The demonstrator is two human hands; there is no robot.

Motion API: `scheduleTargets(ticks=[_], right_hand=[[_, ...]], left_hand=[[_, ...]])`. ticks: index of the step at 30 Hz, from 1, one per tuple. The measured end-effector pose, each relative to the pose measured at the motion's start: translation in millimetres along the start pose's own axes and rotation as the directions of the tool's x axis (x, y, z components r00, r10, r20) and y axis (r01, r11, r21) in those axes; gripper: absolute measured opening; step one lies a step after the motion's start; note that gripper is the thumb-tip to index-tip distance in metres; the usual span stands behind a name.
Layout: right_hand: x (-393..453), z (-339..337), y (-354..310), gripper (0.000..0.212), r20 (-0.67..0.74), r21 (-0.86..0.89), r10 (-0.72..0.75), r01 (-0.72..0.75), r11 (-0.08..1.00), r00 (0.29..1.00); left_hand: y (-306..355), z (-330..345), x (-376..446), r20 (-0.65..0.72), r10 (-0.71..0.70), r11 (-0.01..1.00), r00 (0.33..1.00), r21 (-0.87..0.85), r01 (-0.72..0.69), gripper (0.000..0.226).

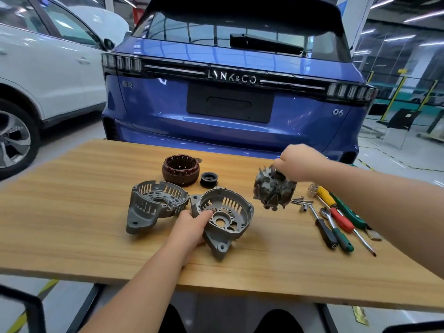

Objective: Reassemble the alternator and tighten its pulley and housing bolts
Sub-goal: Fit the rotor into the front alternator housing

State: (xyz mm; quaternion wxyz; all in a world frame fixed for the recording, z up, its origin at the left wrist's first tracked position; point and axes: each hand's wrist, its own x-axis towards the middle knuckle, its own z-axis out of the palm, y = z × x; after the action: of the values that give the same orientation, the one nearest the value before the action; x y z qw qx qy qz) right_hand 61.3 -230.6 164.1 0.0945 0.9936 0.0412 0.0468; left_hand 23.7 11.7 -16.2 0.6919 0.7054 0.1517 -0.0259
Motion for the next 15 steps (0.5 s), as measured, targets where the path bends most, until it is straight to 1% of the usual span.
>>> scheduleTargets(ticks=[1,2,4,7,8,9,11,13,15], right_hand=[[-1.0,-8.4,0.1,0.011,-0.019,0.026,0.008,-0.007,1.0,1.0],[-0.1,-16.3,1.0,0.015,-0.041,0.03,-0.009,0.01,1.0,0.999],[-1.9,-30.0,-1.9,0.025,-0.095,0.073,0.01,-0.003,0.997,0.995],[-1.9,-38.4,-12.7,0.019,-0.091,0.246,0.021,0.002,0.969,0.996],[-1.2,-37.9,-16.7,0.022,-0.09,0.296,0.02,0.007,0.955,0.996],[-1.6,-36.3,-21.6,0.029,-0.096,0.355,0.03,0.006,0.935,0.995],[-0.7,-29.1,-29.8,0.041,-0.088,0.31,-0.018,0.044,0.95,0.996],[-4.1,-19.8,-42.4,0.042,-0.058,0.317,-0.024,0.042,0.947,0.998],[-5.2,-10.1,-55.3,0.041,-0.007,0.303,-0.061,0.06,0.951,0.998]], left_hand=[[0.6,1.1,-0.4,-0.005,0.0,1.0,1.0,0.003,0.0,0.026],[0.2,2.7,-0.7,-0.007,0.0,1.0,1.0,-0.004,0.0,0.025],[-1.5,7.6,-2.3,-0.017,0.003,1.0,1.0,0.003,-0.003,0.026],[-9.1,16.5,-4.7,-0.085,0.111,0.975,0.99,0.202,-0.092,0.032],[-10.0,17.9,-6.5,-0.096,0.143,0.963,0.985,0.245,-0.116,0.035],[-9.4,18.1,-7.9,-0.096,0.159,0.955,0.983,0.268,-0.128,0.038],[-7.0,16.4,-9.5,-0.087,0.171,0.939,0.981,0.315,-0.136,0.043],[-5.9,15.6,-10.1,-0.073,0.193,0.913,0.978,0.378,-0.152,0.048],[-7.2,16.8,-9.5,-0.073,0.221,0.885,0.972,0.433,-0.169,0.052]])
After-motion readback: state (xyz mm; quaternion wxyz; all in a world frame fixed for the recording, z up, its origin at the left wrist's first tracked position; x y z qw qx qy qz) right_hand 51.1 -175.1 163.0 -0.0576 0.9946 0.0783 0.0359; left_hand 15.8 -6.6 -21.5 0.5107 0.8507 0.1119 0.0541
